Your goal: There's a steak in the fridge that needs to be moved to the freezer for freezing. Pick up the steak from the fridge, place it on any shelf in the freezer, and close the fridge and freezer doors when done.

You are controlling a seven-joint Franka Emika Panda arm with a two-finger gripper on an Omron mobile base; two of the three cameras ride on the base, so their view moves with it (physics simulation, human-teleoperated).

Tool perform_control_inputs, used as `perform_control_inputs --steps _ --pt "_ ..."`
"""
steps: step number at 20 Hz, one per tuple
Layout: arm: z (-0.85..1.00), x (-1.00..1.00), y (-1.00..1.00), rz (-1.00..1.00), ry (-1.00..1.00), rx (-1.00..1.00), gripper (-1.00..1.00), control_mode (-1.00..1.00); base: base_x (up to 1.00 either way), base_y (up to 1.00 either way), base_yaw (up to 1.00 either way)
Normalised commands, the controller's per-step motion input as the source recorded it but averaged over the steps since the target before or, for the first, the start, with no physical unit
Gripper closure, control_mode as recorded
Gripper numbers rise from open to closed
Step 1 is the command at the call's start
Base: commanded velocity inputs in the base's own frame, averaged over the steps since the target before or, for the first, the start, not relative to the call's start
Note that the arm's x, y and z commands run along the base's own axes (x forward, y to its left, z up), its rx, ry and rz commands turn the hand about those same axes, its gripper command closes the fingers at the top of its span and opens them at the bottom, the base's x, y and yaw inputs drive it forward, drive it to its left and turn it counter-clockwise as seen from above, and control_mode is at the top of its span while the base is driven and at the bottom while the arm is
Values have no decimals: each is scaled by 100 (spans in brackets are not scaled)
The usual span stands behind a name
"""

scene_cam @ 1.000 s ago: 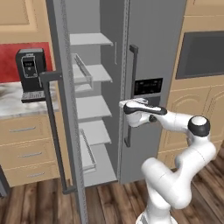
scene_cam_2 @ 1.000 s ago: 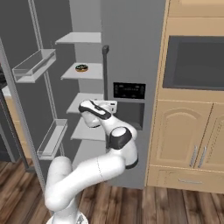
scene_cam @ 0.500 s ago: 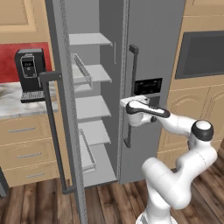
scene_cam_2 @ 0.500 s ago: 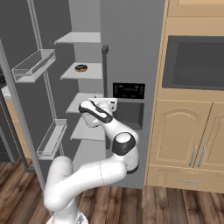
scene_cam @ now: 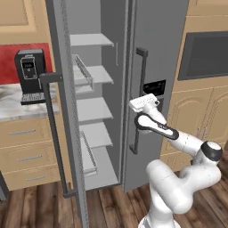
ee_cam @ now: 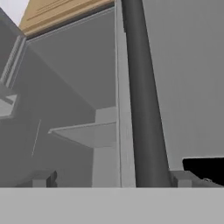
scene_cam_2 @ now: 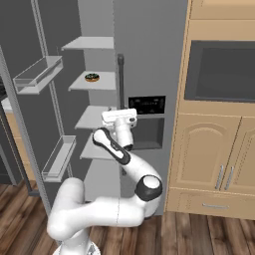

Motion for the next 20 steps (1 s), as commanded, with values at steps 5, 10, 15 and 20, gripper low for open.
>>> perform_control_inputs --steps 5,10,15,20 --pt "0 75 15 0 -4 3 -100 -100 0 0 0" --pt "0 96 10 2 7 7 -100 -100 0 0 0" --pt "15 3 3 0 -7 3 -100 -100 0 0 0" --pt "48 0 5 0 -17 3 -100 -100 0 0 0"
